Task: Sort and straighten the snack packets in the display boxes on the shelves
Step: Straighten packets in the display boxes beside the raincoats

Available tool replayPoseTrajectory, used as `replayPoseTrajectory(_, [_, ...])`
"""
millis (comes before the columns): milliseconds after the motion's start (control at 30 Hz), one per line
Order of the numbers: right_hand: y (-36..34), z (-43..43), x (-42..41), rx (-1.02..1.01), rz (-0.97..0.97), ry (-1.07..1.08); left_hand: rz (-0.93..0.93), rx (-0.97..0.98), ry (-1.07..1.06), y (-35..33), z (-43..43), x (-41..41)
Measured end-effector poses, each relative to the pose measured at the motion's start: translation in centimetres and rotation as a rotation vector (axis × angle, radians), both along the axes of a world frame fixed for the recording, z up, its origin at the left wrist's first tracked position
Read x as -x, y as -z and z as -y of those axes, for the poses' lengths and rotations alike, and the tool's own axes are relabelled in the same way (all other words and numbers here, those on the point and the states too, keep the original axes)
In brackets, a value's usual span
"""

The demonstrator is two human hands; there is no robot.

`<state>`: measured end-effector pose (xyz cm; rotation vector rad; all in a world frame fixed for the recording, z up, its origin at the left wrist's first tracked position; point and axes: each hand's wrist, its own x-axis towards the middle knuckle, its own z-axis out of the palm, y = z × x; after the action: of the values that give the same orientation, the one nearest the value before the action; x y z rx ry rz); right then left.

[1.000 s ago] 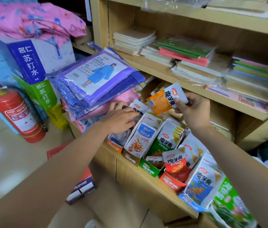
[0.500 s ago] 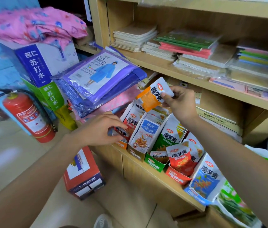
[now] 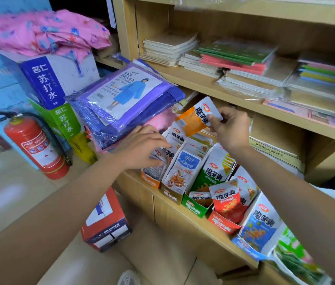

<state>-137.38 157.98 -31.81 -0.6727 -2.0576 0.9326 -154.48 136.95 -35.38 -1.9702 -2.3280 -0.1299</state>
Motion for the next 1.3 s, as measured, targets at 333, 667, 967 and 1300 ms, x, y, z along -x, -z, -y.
replayPoseTrajectory(333, [0.6,-0.9,-0.3,-0.026,0.005,0.016,-0.072,0.424,-0.022,-1.4,-5.9,2.0])
replayPoseTrajectory(667, [0.8,-0.7,-0.2,-0.082,0.049,0.018,0.08,0.106,0.036,-0.8,-3.2,1.7])
replayPoseTrajectory(967, [0.3,0.2,0.2,0.059,0.061,-0.124,0.1,-0.28,-0.077,1.0,3.9,-1.6])
replayPoseTrajectory(1300, [0.4,-0.2,3.6,0.007,0.322,-0.163,0.433,-0.611,-0.292,5.3,4.7,-4.1])
